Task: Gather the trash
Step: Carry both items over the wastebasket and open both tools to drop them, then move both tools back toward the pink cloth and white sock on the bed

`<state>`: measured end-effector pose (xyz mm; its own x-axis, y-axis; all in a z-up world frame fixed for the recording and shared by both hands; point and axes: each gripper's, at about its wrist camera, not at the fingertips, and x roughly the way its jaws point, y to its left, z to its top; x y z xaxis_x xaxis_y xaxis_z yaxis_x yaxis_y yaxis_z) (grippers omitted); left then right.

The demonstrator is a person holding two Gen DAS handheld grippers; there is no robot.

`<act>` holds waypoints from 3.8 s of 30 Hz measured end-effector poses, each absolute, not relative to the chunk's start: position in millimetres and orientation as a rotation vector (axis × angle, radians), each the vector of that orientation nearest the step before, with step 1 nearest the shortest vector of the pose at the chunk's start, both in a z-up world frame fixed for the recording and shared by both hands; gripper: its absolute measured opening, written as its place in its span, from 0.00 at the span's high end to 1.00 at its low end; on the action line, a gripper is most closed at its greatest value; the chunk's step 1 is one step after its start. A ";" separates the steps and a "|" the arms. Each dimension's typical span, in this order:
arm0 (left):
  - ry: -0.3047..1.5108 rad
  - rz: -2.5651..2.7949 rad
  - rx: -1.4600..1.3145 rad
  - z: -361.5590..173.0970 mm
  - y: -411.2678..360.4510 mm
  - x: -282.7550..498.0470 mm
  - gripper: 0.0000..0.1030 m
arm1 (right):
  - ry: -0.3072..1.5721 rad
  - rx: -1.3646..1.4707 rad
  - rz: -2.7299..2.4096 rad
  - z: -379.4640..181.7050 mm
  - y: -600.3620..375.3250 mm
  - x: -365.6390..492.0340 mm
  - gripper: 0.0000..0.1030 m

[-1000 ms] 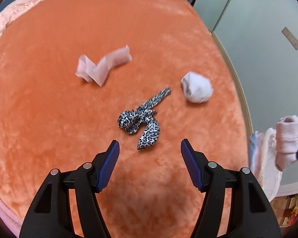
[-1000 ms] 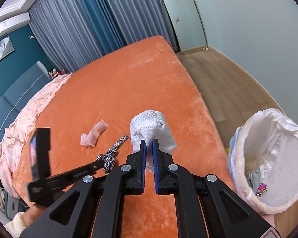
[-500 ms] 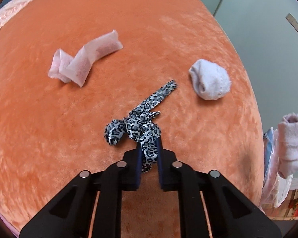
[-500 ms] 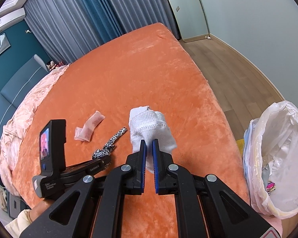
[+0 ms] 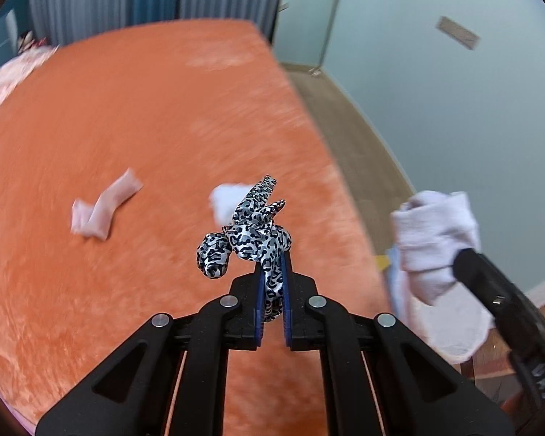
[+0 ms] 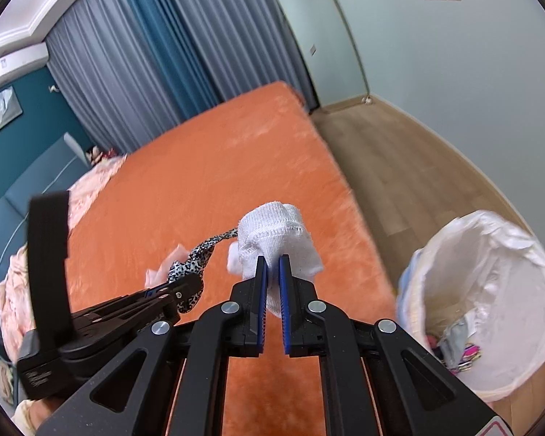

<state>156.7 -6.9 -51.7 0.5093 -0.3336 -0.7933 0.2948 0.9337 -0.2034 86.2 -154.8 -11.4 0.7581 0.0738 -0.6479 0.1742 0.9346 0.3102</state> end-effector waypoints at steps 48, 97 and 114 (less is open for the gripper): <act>0.871 -0.666 0.141 -4.4 -183.4 73.7 0.52 | 0.577 0.524 -0.378 3.3 -309.2 -32.0 0.74; 0.952 -0.176 -0.152 -57.1 77.5 152.8 0.34 | 0.803 0.210 -0.047 -15.9 -99.6 94.4 0.47; 1.054 0.042 -0.223 -125.5 183.1 237.0 0.24 | 0.961 0.221 -0.002 -97.8 -54.6 215.6 0.41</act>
<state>237.0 183.1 -125.5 0.4958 -0.0724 -0.8654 -0.1404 0.9767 -0.1622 215.6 -54.6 -97.8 0.5741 0.0962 -0.8131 0.0999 0.9774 0.1862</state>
